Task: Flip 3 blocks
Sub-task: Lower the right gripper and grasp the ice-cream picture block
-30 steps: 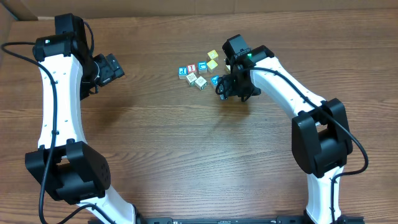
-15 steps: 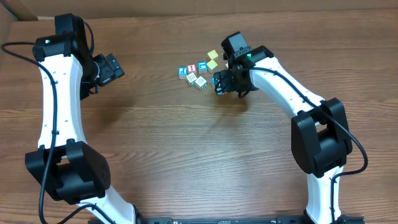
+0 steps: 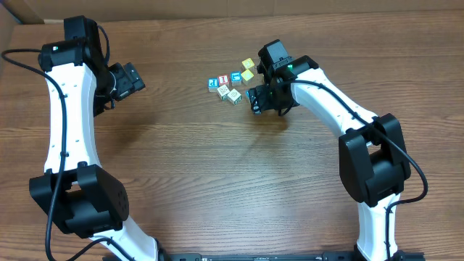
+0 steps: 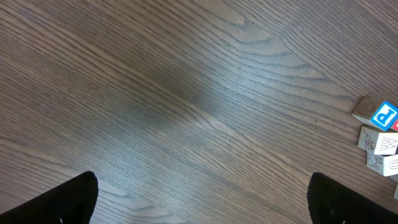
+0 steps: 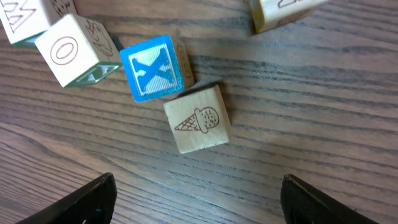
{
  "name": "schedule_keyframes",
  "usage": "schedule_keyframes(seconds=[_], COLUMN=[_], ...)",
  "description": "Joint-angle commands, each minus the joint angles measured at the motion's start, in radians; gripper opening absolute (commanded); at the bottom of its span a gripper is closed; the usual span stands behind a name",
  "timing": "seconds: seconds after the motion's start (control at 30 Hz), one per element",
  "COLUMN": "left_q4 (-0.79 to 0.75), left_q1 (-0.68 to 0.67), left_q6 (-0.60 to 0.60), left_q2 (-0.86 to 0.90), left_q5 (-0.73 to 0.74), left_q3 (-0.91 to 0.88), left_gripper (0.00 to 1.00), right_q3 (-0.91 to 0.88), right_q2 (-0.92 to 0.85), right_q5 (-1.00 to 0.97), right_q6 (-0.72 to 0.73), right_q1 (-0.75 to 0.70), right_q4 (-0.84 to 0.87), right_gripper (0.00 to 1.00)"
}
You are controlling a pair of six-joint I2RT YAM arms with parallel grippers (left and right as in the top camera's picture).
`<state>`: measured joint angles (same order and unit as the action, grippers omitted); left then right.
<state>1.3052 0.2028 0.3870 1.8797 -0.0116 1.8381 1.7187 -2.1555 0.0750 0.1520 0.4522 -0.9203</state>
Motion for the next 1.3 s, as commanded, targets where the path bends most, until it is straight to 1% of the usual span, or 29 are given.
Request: schedule_keyframes(seconds=[0.0,0.13,0.27,0.4,0.53,0.6,0.67,0.8,0.87,0.97,1.13,1.23,1.27], left_q4=[-0.001,-0.001,-0.001,-0.001,-0.001,-0.001,-0.001,-0.001,-0.001,-0.001,-0.001,-0.001,-0.001], left_q1=[-0.007,-0.007,-0.007,-0.007,-0.007,-0.007,-0.007,-0.007,-0.007,-0.007,-0.007,-0.007,-0.007], left_q6=[0.003,0.002,0.002,0.002,0.002,0.002,0.002,0.003,0.002,0.002,0.002,0.002,0.002], left_q2=[0.007,0.007,0.007,0.007,0.007,0.007,0.007,0.007,0.007,0.007,0.007,0.007,0.007], left_q5=[0.004,0.004,0.004,0.004,0.004,0.004,0.004,0.004,0.004,0.004,0.004,0.004,0.004], left_q3=[0.023,0.023,0.023,0.023,0.023,0.023,0.023,0.023,0.023,0.023,0.023,0.023,0.023], left_gripper=[1.0,1.0,1.0,1.0,1.0,1.0,1.0,1.0,1.0,1.0,1.0,1.0,1.0], right_q3=[-0.007,-0.007,-0.007,-0.007,-0.008,-0.014,-0.023,-0.062,-0.079,-0.1,-0.164,-0.194,-0.194], right_q2=[0.002,0.002,0.002,0.002,0.002,0.002,0.002,0.002,0.002,0.002,0.001,0.001,0.001], right_q5=[0.009,0.008,0.008,0.008,0.004,0.004,-0.009,-0.079,-0.082,-0.082,-0.082,-0.082,-0.082], right_q6=[-0.016,-0.023,-0.031,-0.031,-0.105,-0.169,-0.248,-0.266,-0.266,-0.266,-0.266,-0.265,-0.265], right_q1=[-0.001,0.0,0.0,0.003,0.019,0.026,0.03,0.03,0.029,0.024,0.024,0.024,0.024], right_q4=[0.004,0.0,0.032,0.053,0.069,0.084,0.104,0.2,0.238,0.27,0.331,0.359,0.359], right_gripper=[0.85,0.85,0.84,0.78,0.76,0.76,0.72,0.72,0.72,0.67,0.63,0.54,0.52])
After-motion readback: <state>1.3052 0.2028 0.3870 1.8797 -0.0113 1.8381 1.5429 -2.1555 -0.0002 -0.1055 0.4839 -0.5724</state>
